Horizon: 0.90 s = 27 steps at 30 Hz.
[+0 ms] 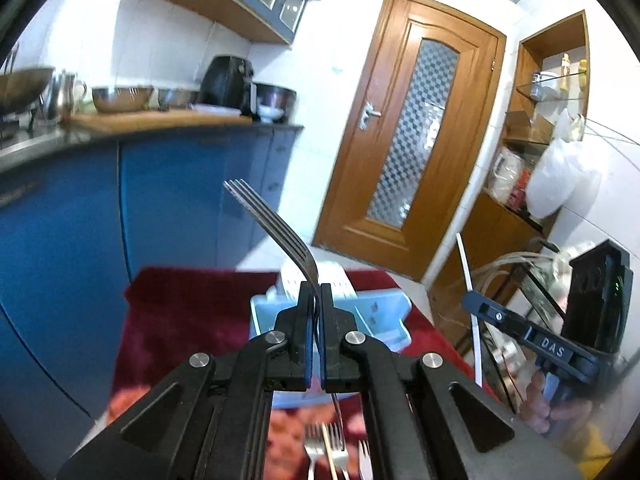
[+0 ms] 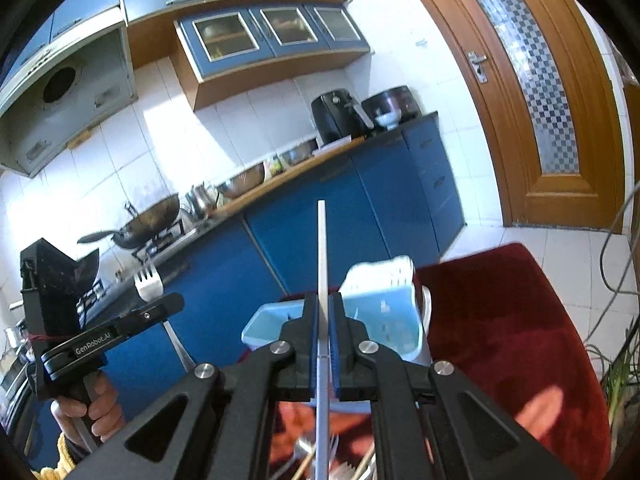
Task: Organize utensils
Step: 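Lift the fork with the left tool while the right tool lifts the white stick over the holder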
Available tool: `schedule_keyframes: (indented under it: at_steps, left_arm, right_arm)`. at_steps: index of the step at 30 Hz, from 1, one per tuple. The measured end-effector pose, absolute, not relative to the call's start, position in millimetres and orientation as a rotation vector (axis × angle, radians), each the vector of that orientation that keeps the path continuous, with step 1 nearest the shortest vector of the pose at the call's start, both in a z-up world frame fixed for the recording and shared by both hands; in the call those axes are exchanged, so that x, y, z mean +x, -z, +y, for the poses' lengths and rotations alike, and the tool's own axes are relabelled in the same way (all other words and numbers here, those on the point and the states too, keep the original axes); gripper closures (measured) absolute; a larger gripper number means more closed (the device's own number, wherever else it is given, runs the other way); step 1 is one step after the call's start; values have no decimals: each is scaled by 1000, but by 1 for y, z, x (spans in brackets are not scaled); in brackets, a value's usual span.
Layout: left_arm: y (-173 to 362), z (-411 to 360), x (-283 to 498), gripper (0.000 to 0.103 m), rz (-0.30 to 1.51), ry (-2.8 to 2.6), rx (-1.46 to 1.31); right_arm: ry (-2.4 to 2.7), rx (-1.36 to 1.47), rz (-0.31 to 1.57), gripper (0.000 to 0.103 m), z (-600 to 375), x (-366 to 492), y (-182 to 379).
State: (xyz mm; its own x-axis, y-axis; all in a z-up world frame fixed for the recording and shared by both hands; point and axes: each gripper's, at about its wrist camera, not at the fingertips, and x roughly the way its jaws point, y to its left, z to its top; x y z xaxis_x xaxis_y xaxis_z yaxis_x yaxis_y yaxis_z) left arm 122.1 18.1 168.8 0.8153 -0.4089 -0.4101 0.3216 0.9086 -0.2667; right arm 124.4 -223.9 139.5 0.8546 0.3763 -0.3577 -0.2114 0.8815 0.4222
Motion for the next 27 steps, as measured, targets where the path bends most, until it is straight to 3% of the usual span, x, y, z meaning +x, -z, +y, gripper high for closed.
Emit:
schedule_keyframes:
  at_steps: [13, 27]
  left_arm:
    - [-202, 4, 192, 103, 394, 299, -120]
    - [-134, -30, 229, 103, 433, 310, -14]
  right_arm:
    - [-244, 334, 313, 97, -224, 184, -147]
    - [-217, 217, 249, 97, -208, 212, -101]
